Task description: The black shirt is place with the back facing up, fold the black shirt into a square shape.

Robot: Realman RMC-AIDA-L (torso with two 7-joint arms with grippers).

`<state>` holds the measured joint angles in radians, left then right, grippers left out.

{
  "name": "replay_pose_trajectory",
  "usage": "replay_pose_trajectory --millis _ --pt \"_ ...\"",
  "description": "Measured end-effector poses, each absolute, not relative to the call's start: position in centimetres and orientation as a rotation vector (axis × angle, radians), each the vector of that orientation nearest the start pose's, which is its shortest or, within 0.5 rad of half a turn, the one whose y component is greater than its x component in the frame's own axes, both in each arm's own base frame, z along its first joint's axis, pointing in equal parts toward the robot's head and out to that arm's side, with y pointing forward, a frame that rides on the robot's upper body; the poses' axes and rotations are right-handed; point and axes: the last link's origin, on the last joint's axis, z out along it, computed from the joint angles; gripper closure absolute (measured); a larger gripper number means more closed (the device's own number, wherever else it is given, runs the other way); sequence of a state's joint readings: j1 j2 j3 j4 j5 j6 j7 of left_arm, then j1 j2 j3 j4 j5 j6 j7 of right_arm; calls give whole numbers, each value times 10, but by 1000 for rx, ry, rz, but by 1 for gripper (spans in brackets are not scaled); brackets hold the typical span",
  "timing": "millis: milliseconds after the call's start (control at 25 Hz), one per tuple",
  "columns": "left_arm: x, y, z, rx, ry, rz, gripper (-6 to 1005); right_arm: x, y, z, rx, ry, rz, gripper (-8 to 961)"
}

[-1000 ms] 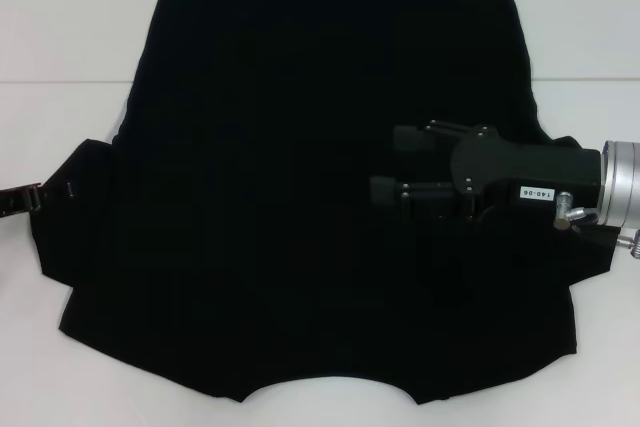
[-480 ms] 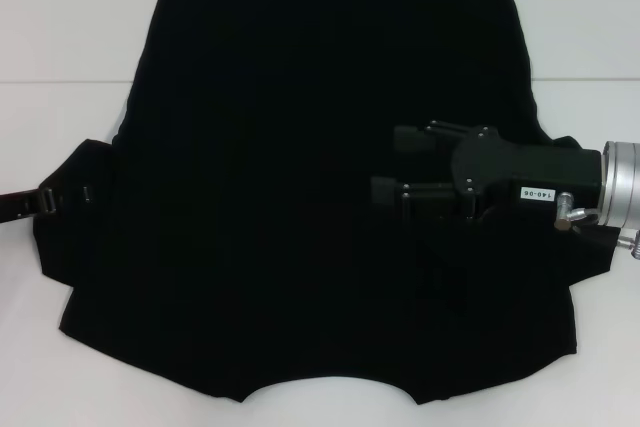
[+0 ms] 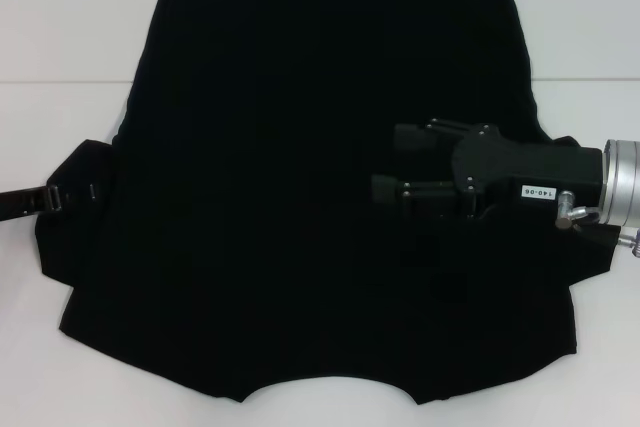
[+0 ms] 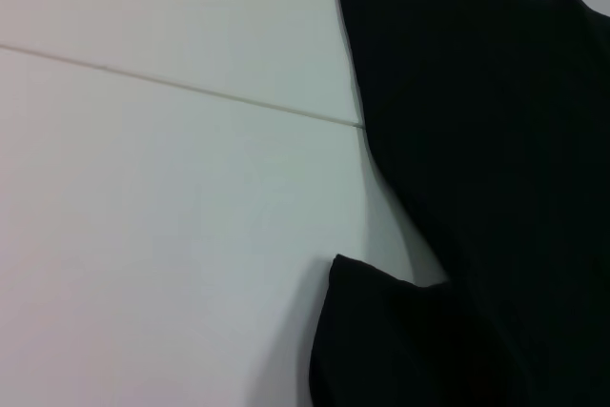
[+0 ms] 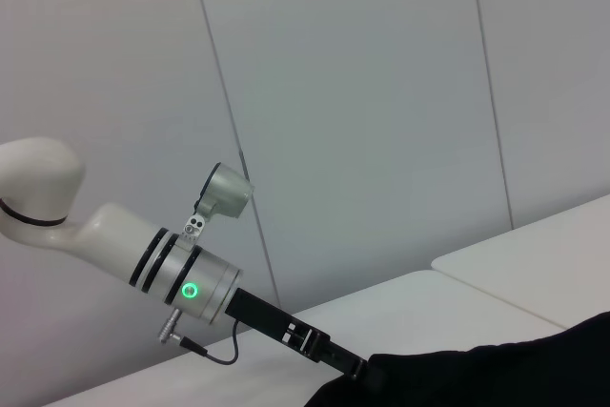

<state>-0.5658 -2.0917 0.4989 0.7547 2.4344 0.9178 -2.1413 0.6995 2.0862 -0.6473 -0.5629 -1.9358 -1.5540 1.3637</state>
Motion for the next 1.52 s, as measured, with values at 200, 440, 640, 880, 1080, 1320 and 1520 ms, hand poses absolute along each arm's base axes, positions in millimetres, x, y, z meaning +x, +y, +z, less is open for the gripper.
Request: replay_pose_trajectory --millis 200,440,640,880,1080,1320,1520 --pt "-354 385 54 -1838 -1396 -286 242 202 366 -8 -2740 495 907 12" --pt "-358 386 54 -1827 -1364 -232 259 203 366 -8 -2738 497 910 12" --pt "-359 387 53 -1821 -1343 -208 497 203 365 -8 -2738 500 911 13" --pt "-358 388 53 -1826 -1334 -204 787 203 365 -9 -2739 502 915 13" --pt "-359 388 53 -1824 -1332 -203 968 203 365 -9 -2736 505 919 12" --pt "-359 388 57 -1812 -1326 -208 981 202 366 -8 -2723 508 938 12" --pt "-362 389 64 -1776 -1316 -217 990 202 368 -8 -2705 513 944 12"
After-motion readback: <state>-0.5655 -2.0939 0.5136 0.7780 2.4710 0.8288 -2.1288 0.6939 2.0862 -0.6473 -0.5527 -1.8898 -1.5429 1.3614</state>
